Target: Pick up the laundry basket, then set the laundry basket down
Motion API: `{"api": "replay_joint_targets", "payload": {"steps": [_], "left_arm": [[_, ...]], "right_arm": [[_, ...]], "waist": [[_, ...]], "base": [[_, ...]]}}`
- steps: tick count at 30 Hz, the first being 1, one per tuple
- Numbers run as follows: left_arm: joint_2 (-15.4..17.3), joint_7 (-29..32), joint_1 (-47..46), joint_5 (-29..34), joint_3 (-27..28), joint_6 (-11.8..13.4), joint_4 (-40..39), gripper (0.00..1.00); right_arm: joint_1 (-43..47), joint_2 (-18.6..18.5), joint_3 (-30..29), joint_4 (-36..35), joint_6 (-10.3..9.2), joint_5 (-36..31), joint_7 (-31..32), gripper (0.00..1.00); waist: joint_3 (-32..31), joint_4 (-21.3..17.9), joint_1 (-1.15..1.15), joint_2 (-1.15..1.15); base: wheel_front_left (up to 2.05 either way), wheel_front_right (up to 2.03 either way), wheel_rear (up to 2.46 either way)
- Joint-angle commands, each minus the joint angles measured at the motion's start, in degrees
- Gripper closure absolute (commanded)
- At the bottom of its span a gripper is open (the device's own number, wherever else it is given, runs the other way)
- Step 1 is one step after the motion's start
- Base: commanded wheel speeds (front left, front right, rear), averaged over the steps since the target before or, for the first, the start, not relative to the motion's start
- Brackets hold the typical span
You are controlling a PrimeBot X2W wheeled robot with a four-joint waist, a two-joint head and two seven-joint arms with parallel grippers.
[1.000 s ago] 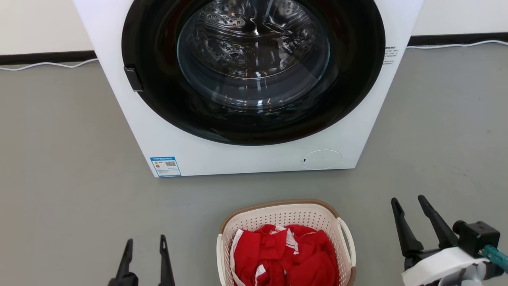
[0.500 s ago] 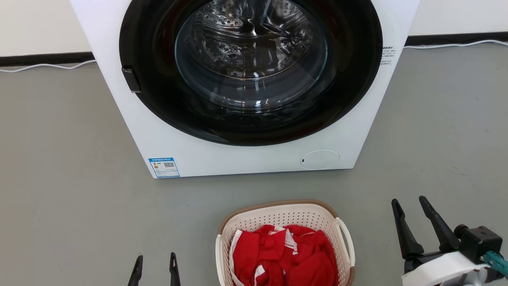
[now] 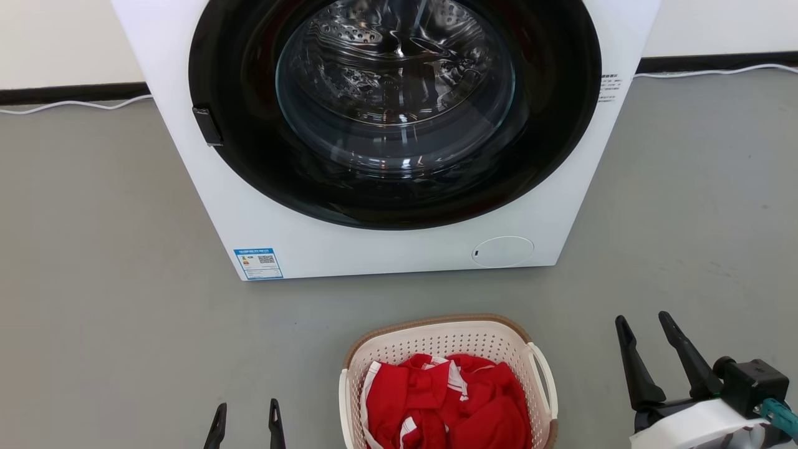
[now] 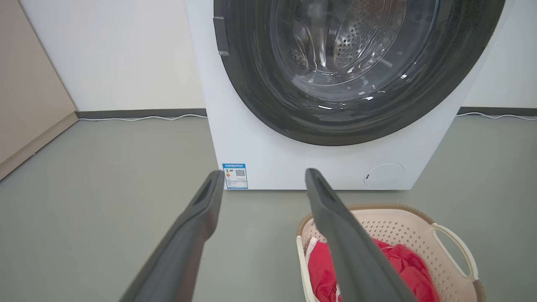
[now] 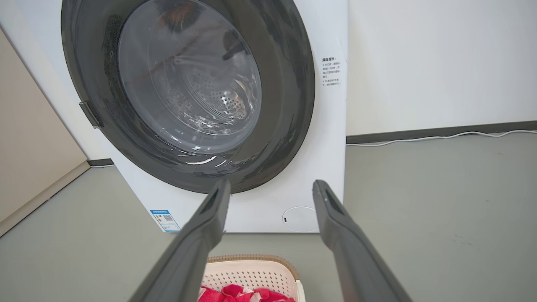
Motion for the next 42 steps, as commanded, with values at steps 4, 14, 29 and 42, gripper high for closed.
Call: {"api": "replay_joint_targets", "payload": {"steps": [4,14,29,42], "left_arm": [[0.0,0.0,0.0,-0.8,-0.2,-0.7,-0.1,1.00],[0.0,0.8,-0.3,-4.3,0.3,-1.3,2.8,1.00],[0.6,2.5,-2.4,-14.1,2.1,-3.5,4.3,1.00],[1.1,4.1,-4.2,-22.9,3.9,-5.6,5.4,1.00]], "right_arm": [[0.0,0.2,0.2,0.3,0.00,0.0,0.0,1.00],[1.6,2.6,0.5,2.7,0.00,2.9,0.8,1.00],[1.2,3.2,-1.1,2.6,0.00,10.7,2.8,1.00],[1.0,3.8,-2.7,2.2,0.01,17.8,4.7,1.00]], "waist": [[-0.2,-0.2,0.00,0.00],[-0.3,-0.1,0.09,0.00],[-0.7,0.0,0.00,0.00],[-1.0,0.1,0.00,0.00]], "base": [[0.00,0.00,0.00],[0.00,0.00,0.00],[0.00,0.00,0.00],[0.00,0.00,0.00]]}}
